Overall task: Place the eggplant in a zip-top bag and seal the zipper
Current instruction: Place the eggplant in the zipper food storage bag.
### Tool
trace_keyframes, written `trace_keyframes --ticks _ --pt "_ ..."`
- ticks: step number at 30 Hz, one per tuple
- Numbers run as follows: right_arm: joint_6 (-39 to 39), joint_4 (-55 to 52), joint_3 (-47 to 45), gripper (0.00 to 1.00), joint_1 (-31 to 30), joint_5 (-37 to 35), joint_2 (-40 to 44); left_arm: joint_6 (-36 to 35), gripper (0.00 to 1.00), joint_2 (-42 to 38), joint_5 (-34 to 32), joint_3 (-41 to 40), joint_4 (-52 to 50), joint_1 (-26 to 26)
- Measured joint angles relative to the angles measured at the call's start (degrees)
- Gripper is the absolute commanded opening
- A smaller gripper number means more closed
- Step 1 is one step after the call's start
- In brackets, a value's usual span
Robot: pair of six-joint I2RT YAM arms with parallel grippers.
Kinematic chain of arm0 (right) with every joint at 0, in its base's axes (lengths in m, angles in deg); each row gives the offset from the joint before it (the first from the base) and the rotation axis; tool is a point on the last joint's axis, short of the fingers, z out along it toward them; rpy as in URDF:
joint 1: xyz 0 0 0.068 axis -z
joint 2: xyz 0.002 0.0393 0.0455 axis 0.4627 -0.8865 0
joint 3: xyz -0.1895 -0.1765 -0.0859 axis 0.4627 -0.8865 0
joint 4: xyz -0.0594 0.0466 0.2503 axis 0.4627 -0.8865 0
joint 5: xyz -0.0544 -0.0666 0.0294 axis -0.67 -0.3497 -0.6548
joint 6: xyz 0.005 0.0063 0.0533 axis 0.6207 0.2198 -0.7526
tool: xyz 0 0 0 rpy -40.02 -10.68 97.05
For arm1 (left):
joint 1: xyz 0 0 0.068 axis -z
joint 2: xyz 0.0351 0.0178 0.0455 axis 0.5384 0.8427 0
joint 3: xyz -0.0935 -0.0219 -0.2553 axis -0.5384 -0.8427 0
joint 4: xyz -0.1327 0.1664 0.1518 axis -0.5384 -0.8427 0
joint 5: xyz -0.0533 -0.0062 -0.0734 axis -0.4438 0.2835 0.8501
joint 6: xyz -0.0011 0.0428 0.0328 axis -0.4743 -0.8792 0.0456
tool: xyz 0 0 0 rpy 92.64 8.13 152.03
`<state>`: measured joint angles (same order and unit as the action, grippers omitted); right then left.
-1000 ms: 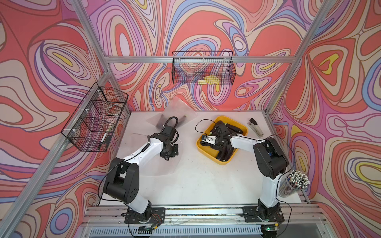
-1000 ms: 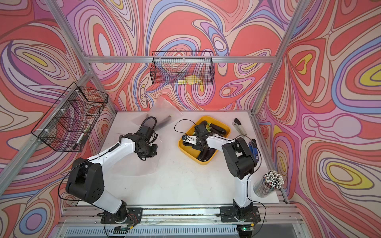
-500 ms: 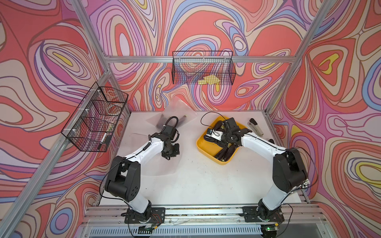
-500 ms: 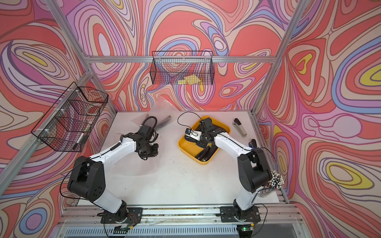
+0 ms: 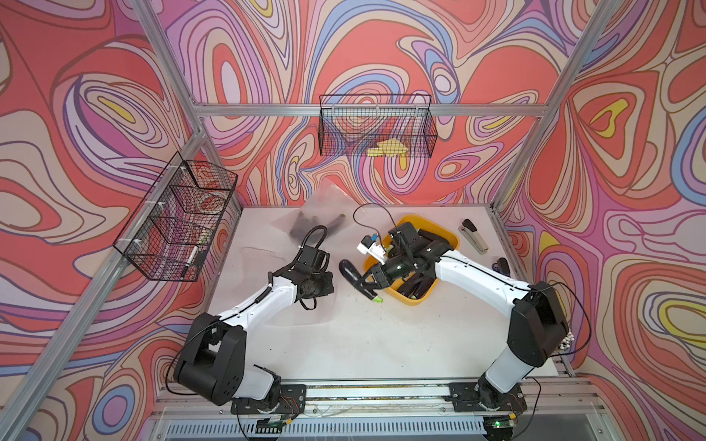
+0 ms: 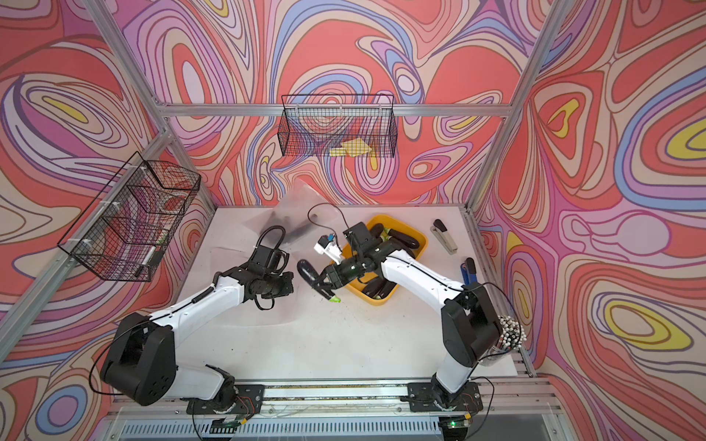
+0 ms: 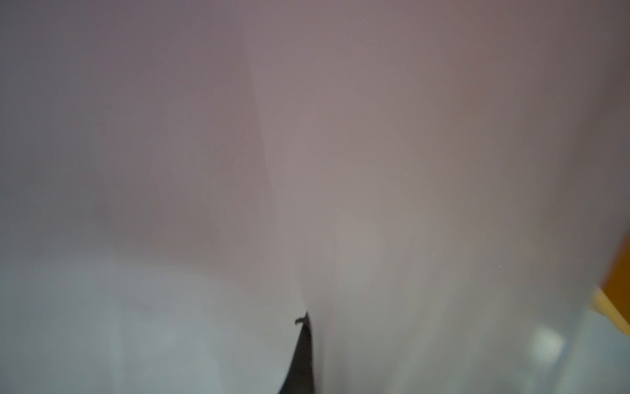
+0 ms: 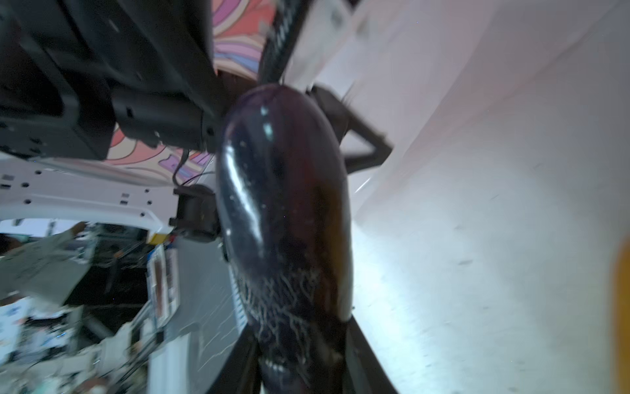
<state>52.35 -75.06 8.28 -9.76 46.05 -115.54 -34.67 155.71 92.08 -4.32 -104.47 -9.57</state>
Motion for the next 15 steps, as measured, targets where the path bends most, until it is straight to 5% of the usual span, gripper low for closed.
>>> trace_keyframes --ticks 7,15 --pt "-30.1 16.52 -9.03 0.07 -1.92 3.19 0.0 -0.04 0.02 -0.9 -0.24 -0.81 3.26 1.11" --pt "-51.82 31.23 -10.05 0.05 -2.19 4.37 -1.6 0.22 0.01 -3.17 -2.75 -4.04 5.84 1.79"
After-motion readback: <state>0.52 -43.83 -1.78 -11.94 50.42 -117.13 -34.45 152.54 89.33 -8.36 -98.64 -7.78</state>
